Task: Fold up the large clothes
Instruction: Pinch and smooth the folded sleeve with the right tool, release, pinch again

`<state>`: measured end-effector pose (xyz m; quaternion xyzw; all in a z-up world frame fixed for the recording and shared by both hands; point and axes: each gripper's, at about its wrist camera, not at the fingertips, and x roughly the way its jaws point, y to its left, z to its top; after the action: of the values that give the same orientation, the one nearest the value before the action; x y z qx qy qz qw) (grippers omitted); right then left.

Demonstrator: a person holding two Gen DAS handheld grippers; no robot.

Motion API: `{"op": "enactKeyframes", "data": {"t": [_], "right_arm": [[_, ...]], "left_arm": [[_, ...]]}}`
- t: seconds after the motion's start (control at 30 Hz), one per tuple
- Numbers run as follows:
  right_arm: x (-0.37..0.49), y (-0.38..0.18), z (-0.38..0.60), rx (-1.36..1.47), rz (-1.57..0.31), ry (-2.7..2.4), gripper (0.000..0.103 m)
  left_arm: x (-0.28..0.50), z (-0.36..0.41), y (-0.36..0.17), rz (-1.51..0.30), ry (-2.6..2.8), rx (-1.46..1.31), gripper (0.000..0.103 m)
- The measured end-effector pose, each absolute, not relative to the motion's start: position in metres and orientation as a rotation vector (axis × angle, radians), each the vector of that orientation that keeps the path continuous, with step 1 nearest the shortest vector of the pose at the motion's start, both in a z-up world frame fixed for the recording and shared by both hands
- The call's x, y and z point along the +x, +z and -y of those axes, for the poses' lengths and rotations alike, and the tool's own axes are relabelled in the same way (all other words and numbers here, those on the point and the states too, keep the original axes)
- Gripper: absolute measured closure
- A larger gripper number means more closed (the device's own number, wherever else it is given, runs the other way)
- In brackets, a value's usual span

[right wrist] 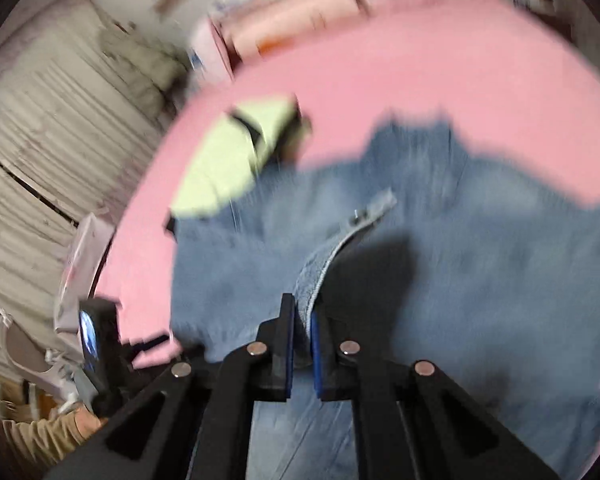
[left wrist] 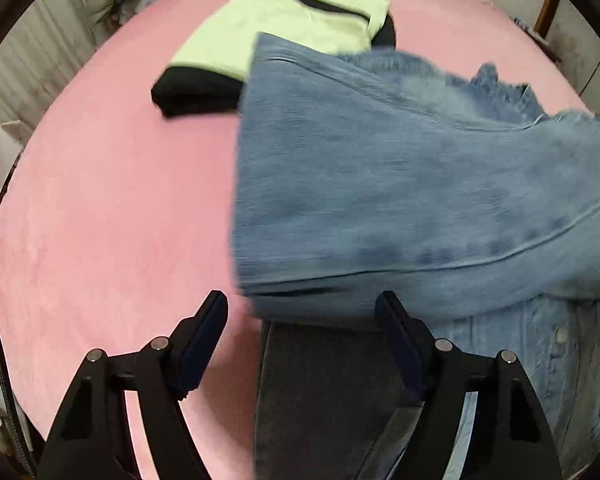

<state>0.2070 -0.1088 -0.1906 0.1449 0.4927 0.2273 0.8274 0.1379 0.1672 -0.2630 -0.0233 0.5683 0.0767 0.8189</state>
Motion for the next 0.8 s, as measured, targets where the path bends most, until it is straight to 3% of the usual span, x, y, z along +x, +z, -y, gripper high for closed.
{"op": "enactKeyframes", "data": {"t": [0.13,0.23,0.5,0.8], "right_arm": [[0.217,-0.161,0.131,0.203,-0.913,0.368,0.097],[0.222,-0.182,0.153,0.193,-0.955,0.278,0.097],[0.207,-0.311,0.186,0.098,-1.232,0.053,0.098],[0.197,-0.307,0.187,0.13,-1.197,-0.013,0.098]], "left_arm": [[0.151,-0.155,-0.259,-1.184,0.133,-0.072,0.027],[0.151,-0.146,-0.268,-1.193,0.121,-0.065,0.027],[0.17,-0.133,-0.294,-1.252,0.097,-0.05,0.027],[0.183,-0.142,-0.259,-1.206,0.01,-0.118,0.027]]}}
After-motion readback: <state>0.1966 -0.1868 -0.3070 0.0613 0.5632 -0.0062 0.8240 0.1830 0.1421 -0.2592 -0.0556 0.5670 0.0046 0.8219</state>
